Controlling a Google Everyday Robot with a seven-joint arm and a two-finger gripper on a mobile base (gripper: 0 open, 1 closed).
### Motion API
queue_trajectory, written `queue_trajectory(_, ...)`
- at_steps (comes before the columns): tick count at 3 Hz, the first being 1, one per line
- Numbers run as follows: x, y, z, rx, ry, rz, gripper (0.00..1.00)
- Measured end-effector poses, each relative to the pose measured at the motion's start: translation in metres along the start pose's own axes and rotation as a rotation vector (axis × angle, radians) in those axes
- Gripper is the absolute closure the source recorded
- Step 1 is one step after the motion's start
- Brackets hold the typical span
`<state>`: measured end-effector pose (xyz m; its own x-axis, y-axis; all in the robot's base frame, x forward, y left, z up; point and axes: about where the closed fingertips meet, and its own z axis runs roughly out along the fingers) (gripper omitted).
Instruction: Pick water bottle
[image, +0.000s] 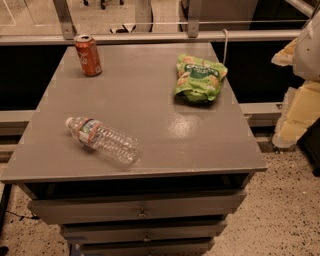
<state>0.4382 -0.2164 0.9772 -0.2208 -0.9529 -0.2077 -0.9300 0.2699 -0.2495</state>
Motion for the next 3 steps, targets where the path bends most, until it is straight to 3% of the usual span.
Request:
queue_trajectory(2, -0.004, -0.001, 0.0, -0.002, -0.014, -0.001, 0.0)
queue_trajectory(3, -0.076, 0.018, 0.018, -0.054, -0.138, -0.031, 0.0)
